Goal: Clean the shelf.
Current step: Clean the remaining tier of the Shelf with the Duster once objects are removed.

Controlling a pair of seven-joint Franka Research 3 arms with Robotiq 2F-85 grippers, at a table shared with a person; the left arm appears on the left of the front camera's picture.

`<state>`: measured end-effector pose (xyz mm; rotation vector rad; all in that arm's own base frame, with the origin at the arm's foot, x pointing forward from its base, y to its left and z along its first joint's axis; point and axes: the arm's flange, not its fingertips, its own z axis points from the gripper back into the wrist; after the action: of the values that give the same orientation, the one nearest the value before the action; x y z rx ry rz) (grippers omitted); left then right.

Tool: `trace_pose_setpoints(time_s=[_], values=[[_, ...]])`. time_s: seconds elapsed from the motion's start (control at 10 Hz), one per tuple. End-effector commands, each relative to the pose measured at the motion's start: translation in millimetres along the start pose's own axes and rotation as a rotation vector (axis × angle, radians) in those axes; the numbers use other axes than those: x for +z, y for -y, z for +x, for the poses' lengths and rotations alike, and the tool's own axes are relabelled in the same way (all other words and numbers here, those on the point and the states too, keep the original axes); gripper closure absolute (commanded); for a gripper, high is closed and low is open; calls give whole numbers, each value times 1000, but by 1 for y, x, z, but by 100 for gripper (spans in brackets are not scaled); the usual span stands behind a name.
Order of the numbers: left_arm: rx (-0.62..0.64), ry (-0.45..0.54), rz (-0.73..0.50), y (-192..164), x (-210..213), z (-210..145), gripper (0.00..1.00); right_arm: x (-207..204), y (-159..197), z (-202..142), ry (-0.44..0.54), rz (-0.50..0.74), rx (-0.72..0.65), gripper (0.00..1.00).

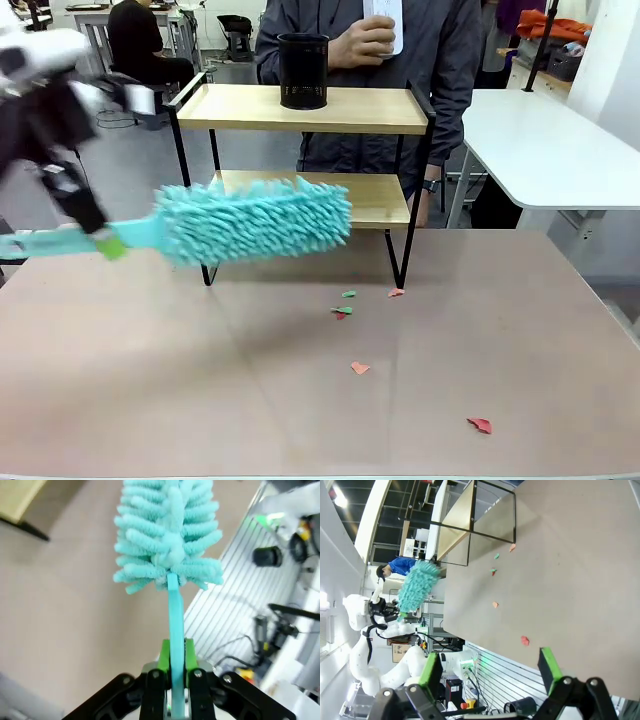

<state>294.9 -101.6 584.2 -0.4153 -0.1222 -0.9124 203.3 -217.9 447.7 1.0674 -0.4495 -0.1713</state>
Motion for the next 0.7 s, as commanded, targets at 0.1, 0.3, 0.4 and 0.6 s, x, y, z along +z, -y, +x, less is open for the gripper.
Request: trace_pose_setpoints(time_s=[0.1, 0.3, 0.4, 0.6], values=[[-17, 140, -17, -5, 89, -127, 88, 0, -1, 2, 12, 15, 27, 0], [102, 376, -1, -16, 123, -191, 88, 0, -1, 2, 12, 15, 27, 0], [239, 509, 23, -29, 131, -218, 88, 0, -1, 2, 12, 15, 27, 0], [571, 658, -11, -60, 128, -251, 88, 0, -1, 2, 12, 15, 27, 0]])
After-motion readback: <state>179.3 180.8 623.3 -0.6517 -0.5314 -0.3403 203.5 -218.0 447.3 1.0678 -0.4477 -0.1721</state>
